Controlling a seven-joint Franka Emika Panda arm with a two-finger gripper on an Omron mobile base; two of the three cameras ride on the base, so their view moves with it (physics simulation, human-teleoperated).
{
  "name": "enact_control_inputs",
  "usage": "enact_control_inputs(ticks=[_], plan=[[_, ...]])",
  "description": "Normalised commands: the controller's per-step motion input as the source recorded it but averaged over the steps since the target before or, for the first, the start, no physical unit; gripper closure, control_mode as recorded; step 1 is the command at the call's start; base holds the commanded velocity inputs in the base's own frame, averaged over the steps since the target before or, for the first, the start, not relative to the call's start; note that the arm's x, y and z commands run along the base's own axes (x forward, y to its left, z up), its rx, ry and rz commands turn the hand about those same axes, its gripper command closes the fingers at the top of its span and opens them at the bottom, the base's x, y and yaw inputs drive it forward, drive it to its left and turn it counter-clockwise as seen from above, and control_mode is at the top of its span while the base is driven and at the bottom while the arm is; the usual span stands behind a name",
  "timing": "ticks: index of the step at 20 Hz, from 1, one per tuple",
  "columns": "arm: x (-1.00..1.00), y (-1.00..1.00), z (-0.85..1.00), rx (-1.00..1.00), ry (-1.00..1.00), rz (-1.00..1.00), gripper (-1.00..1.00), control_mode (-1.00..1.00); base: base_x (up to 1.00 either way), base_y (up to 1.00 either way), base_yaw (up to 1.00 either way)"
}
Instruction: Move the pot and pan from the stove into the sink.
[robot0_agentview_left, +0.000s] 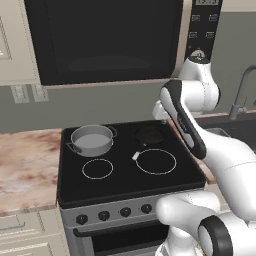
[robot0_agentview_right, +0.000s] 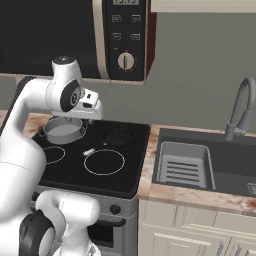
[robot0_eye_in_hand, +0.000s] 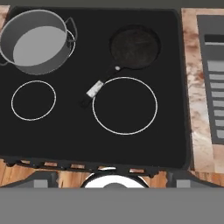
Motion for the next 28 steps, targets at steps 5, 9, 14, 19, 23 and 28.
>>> enact_control_inputs(ticks=[5, 9, 14, 19, 23, 28], plan=[[0.28, 0.10, -0.24, -0.01, 0.00, -0.15, -1.00, -1.00, 0.00, 0.00, 0.00], [0.37, 0.11, -0.27, -0.01, 0.00, -0.19, -1.00, -1.00, 0.00, 0.00, 0.00], [0.27, 0.11, -0.24, 0.00, 0.00, -0.16, -1.00, -1.00, 0.00, 0.00, 0.00], [0.27, 0.18, -0.24, -0.02, -0.01, -0.07, -1.00, -1.00, 0.00, 0.00, 0.00], [0.23, 0.14, -0.29, 0.00, 0.00, -0.04, -1.00, -1.00, 0.00, 0.00, 0.00], [0.20, 0.05, -0.34, 0.00, 0.00, -0.02, -1.00, -1.00, 0.00, 0.00, 0.00]])
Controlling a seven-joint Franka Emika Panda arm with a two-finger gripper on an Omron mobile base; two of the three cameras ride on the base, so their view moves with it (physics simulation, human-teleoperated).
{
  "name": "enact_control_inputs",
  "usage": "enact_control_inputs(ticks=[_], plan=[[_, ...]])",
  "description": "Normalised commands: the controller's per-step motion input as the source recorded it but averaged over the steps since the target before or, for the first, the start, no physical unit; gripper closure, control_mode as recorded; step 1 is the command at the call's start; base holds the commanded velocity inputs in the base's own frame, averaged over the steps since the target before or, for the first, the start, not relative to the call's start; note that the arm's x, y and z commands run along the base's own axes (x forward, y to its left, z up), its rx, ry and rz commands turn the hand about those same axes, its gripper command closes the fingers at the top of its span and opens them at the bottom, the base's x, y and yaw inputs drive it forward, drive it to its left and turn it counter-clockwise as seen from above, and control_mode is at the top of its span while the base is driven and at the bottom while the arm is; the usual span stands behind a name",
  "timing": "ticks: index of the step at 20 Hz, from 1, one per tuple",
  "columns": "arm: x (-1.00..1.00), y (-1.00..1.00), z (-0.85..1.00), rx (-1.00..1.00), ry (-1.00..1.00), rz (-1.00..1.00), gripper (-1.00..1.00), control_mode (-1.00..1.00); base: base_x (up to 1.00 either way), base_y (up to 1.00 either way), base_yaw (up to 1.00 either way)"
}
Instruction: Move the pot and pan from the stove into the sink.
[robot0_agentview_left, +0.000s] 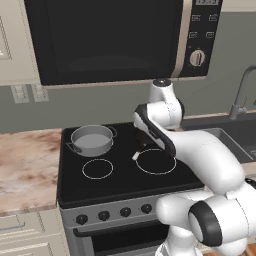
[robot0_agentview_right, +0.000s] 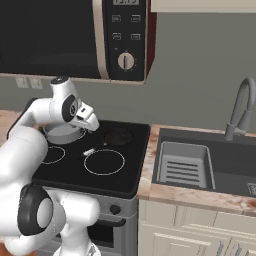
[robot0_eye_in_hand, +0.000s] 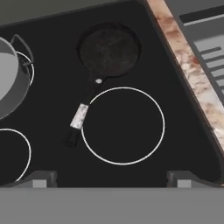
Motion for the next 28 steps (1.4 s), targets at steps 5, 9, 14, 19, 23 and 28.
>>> enact_control_inputs(ticks=[5, 9, 14, 19, 23, 28], plan=[[0.17, 0.00, -0.38, 0.00, 0.01, -0.01, -1.00, -1.00, 0.00, 0.00, 0.00], [0.11, 0.00, -0.38, 0.01, 0.01, 0.00, -1.00, -1.00, 0.00, 0.00, 0.00], [0.08, 0.00, -0.37, 0.02, 0.00, 0.00, -1.00, -1.00, 0.00, 0.00, 0.00], [0.10, 0.00, -0.32, 0.03, 0.00, 0.00, -1.00, -1.00, 0.00, 0.00, 0.00], [0.11, 0.00, -0.30, 0.02, 0.00, 0.00, -1.00, -1.00, 0.00, 0.00, 0.00], [0.13, 0.01, -0.29, 0.01, 0.00, 0.00, -1.00, -1.00, 0.00, 0.00, 0.00]])
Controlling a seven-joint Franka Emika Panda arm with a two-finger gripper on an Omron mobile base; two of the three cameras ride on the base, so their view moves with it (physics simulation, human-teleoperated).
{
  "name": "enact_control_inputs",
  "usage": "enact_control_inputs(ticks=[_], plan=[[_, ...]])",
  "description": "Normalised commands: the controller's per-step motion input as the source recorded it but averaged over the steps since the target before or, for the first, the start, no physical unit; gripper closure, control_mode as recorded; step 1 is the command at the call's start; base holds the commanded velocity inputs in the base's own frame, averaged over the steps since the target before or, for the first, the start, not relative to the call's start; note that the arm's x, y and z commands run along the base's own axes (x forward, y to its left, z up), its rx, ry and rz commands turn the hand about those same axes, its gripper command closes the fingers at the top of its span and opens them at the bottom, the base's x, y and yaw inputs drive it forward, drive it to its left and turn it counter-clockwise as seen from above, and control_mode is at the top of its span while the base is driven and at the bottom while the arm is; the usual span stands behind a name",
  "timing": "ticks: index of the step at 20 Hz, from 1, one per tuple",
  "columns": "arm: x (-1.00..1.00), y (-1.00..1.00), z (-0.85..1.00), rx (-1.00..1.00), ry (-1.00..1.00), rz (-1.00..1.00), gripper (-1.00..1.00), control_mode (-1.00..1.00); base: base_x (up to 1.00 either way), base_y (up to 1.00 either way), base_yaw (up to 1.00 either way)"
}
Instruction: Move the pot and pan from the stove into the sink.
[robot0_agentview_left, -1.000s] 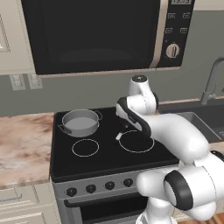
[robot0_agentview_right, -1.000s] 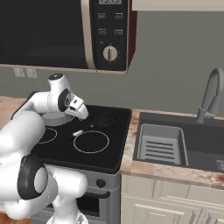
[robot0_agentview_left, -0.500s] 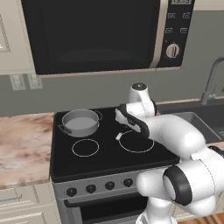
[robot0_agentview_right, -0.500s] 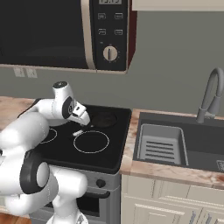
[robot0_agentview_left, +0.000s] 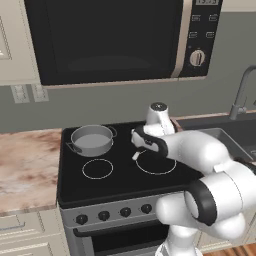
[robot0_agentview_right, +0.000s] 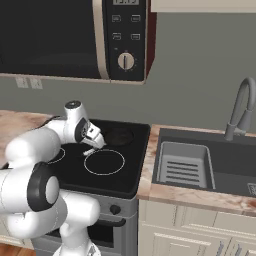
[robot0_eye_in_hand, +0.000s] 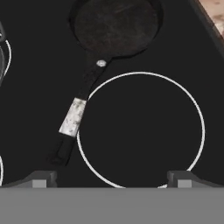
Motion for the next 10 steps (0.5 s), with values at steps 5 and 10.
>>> enact_control_inputs(ticks=[5, 10], plan=[[0.11, 0.11, -0.31, 0.01, -0.01, 0.00, -1.00, -1.00, 0.00, 0.00, 0.00], [0.02, 0.20, -0.29, 0.00, -0.02, 0.00, -1.00, -1.00, 0.00, 0.00, 0.00]])
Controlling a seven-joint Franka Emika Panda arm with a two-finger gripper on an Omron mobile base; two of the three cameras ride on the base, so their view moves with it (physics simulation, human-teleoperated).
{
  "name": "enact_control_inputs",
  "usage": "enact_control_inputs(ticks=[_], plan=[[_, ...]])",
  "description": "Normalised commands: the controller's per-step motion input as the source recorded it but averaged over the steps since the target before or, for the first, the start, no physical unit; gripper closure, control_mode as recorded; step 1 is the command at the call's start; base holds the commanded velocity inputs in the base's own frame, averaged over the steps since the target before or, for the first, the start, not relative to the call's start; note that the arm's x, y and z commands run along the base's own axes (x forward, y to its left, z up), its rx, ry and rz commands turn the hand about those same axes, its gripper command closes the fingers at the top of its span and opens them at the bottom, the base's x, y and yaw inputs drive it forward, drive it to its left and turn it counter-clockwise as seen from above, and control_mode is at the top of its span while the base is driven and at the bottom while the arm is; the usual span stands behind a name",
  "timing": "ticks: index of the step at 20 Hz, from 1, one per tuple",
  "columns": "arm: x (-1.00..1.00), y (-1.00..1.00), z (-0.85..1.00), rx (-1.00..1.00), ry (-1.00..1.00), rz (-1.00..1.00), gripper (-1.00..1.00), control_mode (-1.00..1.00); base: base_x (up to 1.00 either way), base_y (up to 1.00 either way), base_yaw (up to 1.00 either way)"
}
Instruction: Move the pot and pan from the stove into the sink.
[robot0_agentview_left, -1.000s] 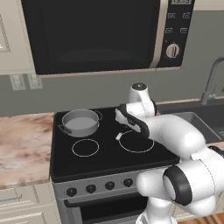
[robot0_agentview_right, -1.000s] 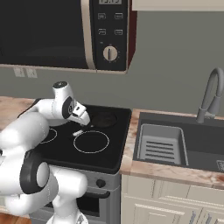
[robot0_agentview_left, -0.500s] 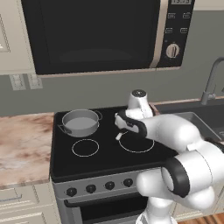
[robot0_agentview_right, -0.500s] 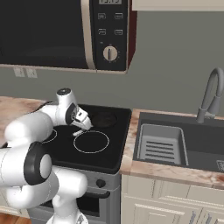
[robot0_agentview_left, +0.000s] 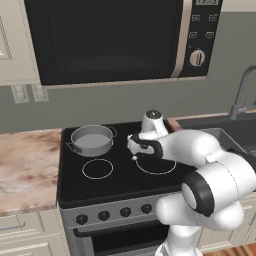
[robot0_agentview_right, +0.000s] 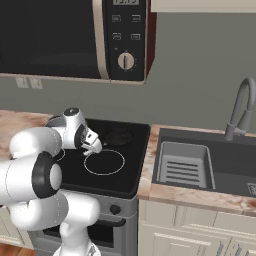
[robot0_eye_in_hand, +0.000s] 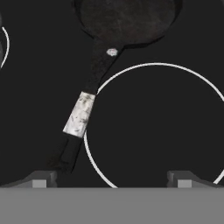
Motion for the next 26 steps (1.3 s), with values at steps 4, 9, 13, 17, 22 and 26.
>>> enact_control_inputs(ticks=[4, 9, 13, 17, 22, 26], plan=[[0.00, 0.05, -0.09, 0.00, -0.03, 0.00, -1.00, -1.00, 0.00, 0.00, 0.00], [0.00, 0.00, 0.00, 0.00, 0.00, 0.00, -1.00, -1.00, 0.00, 0.00, 0.00], [0.02, 0.05, -0.09, 0.00, 0.00, 0.00, -1.00, -1.00, 0.00, 0.00, 0.00], [0.12, 0.10, -0.17, 0.00, 0.00, 0.00, -1.00, -1.00, 0.00, 0.00, 0.00], [0.18, 0.11, -0.22, 0.00, 0.00, 0.00, -1.00, -1.00, 0.00, 0.00, 0.00], [0.18, 0.08, -0.25, 0.00, 0.00, 0.00, -1.00, -1.00, 0.00, 0.00, 0.00]])
